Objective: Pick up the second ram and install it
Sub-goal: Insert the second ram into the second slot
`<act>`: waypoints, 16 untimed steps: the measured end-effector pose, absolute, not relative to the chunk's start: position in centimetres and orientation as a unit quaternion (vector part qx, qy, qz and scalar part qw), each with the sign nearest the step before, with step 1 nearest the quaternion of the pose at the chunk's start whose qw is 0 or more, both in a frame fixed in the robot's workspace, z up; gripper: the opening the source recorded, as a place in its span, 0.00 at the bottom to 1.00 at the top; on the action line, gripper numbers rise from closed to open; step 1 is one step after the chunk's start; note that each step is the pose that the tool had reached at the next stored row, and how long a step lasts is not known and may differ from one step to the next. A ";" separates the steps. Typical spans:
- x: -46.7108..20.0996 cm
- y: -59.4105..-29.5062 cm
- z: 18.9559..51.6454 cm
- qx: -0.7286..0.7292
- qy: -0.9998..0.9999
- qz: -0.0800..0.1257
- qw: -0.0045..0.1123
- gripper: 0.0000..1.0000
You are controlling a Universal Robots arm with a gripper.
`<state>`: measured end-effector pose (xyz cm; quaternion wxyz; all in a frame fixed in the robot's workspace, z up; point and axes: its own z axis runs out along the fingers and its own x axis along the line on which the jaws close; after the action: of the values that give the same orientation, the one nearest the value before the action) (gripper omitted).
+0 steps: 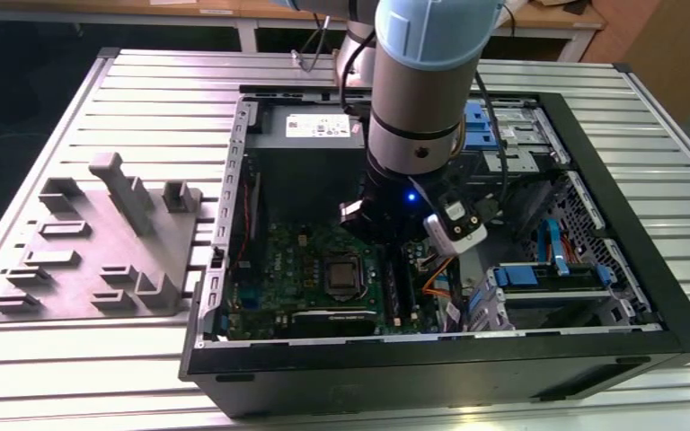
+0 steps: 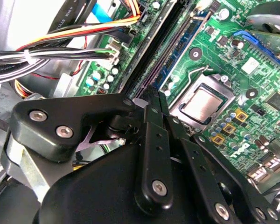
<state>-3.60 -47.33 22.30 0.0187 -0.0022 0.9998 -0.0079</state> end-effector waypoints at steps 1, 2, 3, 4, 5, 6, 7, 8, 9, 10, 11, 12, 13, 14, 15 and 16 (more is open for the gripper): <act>-3.6 -47.3 22.3 0.001 1.000 -0.008 0.019 0.12; -3.6 -47.3 22.3 0.002 1.000 -0.008 0.019 0.12; -3.6 -47.3 22.3 0.003 1.000 -0.008 0.019 0.12; -3.6 -47.3 22.3 0.003 1.000 -0.008 0.019 0.12; -3.6 -47.3 22.3 0.003 1.000 -0.008 0.019 0.12; -3.6 -47.3 22.3 0.003 1.000 -0.008 0.019 0.12; -3.6 -47.3 22.3 0.003 1.000 -0.008 0.019 0.12; -3.6 -47.3 22.3 0.005 1.000 -0.008 0.019 0.12; -3.6 -47.3 22.3 0.008 1.000 -0.008 0.019 0.12; -3.6 -47.3 22.3 0.010 1.000 -0.008 0.019 0.12; -3.6 -47.3 22.3 0.013 1.000 -0.008 0.018 0.12; -3.6 -47.3 22.3 0.015 1.000 -0.008 0.018 0.12; -3.6 -47.3 22.3 0.017 1.000 -0.008 0.018 0.12; -3.6 -47.3 22.3 0.018 1.000 -0.008 0.018 0.12; -3.6 -47.3 22.3 0.019 1.000 -0.008 0.018 0.12; -3.6 -47.3 22.3 0.020 1.000 -0.008 0.018 0.12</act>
<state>-3.59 -47.33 22.30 0.0184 0.0204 0.9996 -0.0081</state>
